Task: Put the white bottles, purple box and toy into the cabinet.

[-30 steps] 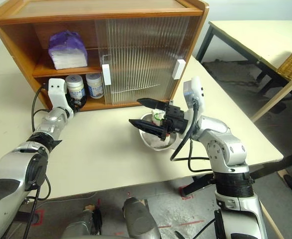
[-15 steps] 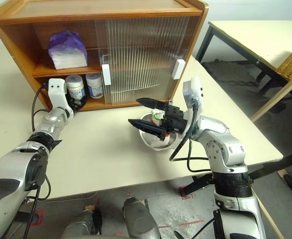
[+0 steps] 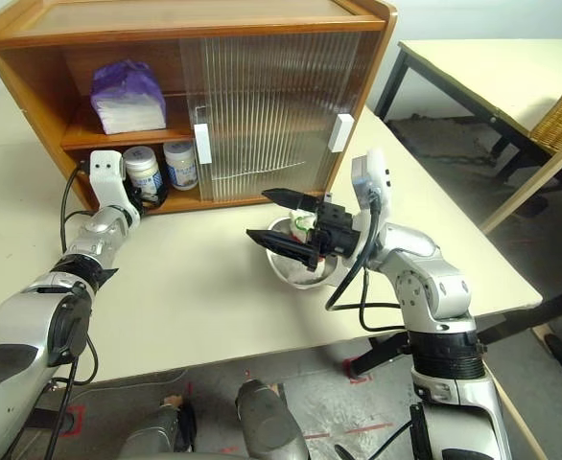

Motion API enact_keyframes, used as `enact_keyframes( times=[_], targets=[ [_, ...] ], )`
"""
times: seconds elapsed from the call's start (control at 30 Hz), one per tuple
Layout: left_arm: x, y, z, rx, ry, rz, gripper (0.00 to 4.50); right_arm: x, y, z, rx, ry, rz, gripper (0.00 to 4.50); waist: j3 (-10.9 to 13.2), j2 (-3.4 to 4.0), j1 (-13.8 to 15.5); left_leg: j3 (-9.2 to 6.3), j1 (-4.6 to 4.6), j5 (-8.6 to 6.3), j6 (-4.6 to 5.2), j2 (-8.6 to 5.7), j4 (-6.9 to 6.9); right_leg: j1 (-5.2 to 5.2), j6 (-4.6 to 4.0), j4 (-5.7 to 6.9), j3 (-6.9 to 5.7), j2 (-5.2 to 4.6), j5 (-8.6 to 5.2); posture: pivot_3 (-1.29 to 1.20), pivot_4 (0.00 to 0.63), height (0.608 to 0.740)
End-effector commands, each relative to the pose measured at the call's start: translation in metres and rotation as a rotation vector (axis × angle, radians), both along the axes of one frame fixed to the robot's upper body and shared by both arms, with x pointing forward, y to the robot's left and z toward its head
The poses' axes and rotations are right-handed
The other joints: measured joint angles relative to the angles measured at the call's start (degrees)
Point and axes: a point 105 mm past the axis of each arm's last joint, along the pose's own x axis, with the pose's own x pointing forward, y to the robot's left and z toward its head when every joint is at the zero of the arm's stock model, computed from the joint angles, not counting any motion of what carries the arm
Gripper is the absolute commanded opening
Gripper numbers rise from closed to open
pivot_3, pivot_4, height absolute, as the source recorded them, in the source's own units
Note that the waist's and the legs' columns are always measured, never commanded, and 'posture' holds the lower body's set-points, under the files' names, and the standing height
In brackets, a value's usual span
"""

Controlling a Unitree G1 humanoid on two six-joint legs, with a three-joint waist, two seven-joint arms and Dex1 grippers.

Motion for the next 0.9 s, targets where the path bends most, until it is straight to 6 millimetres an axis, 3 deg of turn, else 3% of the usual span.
enact_keyframes(
  times=[0.03, 0.27, 0.5, 0.63, 0.7, 0.8, 0.9],
  targets=[
    [-0.006, 0.009, -0.003, -0.020, -0.032, 0.009, 4.48, 0.000, 0.003, 0.001, -0.008, -0.016, 0.013, 4.50, 0.0, 0.00, 0.0, 0.00, 0.01, 0.01, 0.01, 0.00, 0.00, 0.00, 0.00, 0.00, -0.01, 0.01, 0.00, -0.36, 0.090, 0.740],
    [-0.019, 0.011, -0.011, 0.006, -0.078, -0.016, 4.48, 0.003, 0.004, 0.002, -0.003, -0.022, 0.017, 4.50, 0.0, 0.01, 0.7, 0.01, 0.00, 0.10, 0.05, 0.00, 0.05, 0.01, 0.00, 0.02, -0.10, 0.03, 0.07, -0.34, 0.086, 0.740],
    [-0.055, 0.013, -0.012, 0.065, -0.139, -0.096, 4.48, 0.003, 0.006, 0.002, 0.007, -0.036, 0.037, 4.50, 0.0, 0.04, 1.6, -0.02, 0.01, 0.23, -0.02, 0.02, 0.04, -0.01, -0.18, 0.04, -0.10, 0.03, 0.22, -0.33, 0.075, 0.740],
    [-0.067, 0.015, -0.011, 0.073, -0.132, -0.096, 4.48, 0.003, 0.005, 0.003, 0.009, -0.040, 0.039, 4.50, 0.0, 0.03, 2.5, -0.07, 0.01, -0.12, -0.83, 0.04, 0.02, -0.03, -0.94, 0.04, -0.07, 0.03, 0.64, -0.33, 0.073, 0.740],
    [-0.078, 0.005, -0.007, 0.082, -0.156, -0.153, 4.48, 0.003, 0.004, 0.002, 0.010, -0.049, 0.036, 4.50, -0.1, 0.07, 3.0, -0.14, 0.02, -0.09, -0.97, 0.07, 0.01, -0.03, -1.12, 0.05, 0.01, -0.02, 0.72, -0.32, 0.064, 0.740],
    [-0.087, -0.032, 0.014, 0.028, -0.271, -0.330, 4.48, 0.007, -0.006, 0.004, 0.004, -0.066, 0.006, 4.50, -0.2, 0.09, 4.0, -0.18, 0.03, -0.10, -1.09, 0.12, 0.01, -0.05, -1.32, 0.05, -0.05, -0.02, 0.79, -0.32, 0.061, 0.740],
    [-0.088, -0.051, 0.028, 0.002, -0.320, -0.419, 3.82, 0.010, -0.017, 0.005, -0.014, -0.074, -0.012, 4.50, -0.2, 0.10, 5.0, -0.21, 0.03, -0.07, -1.15, 0.14, 0.01, -0.08, -1.49, 0.06, -0.07, -0.26, 0.88, -0.32, 0.055, 0.740]
  ],
)
